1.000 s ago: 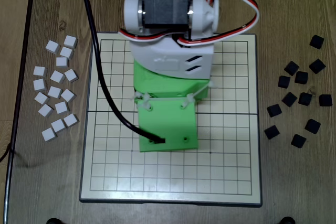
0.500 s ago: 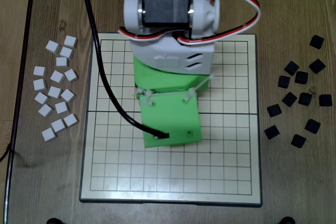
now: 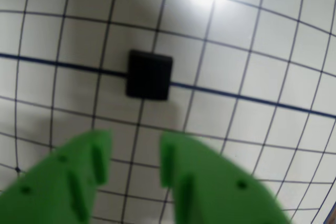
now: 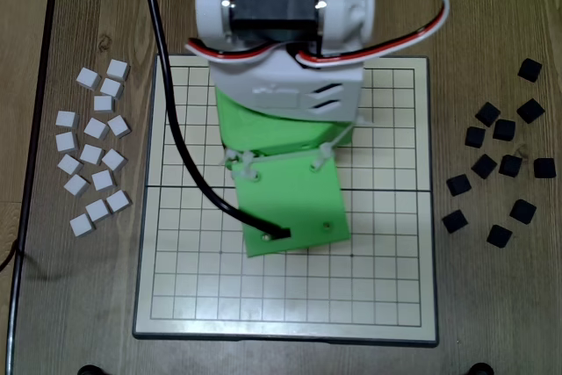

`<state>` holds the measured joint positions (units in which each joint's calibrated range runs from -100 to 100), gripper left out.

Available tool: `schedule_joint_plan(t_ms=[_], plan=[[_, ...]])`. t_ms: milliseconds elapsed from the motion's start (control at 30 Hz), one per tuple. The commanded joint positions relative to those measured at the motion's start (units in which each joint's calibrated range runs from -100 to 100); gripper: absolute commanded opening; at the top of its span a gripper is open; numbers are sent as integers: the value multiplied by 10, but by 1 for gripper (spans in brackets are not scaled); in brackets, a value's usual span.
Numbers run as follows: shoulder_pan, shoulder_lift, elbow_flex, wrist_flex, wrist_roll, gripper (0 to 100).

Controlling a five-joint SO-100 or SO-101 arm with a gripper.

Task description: Grasp a Black stone and put it on the board on position (0,0).

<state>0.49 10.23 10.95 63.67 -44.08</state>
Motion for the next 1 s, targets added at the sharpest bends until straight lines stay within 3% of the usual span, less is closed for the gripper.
schedule_joint_plan(t_ms=[0, 467, 967], plan=[[-4, -68, -51, 2, 1, 7], [-3, -82, -37, 6, -2, 7], [6, -388, 253, 15, -26, 7]])
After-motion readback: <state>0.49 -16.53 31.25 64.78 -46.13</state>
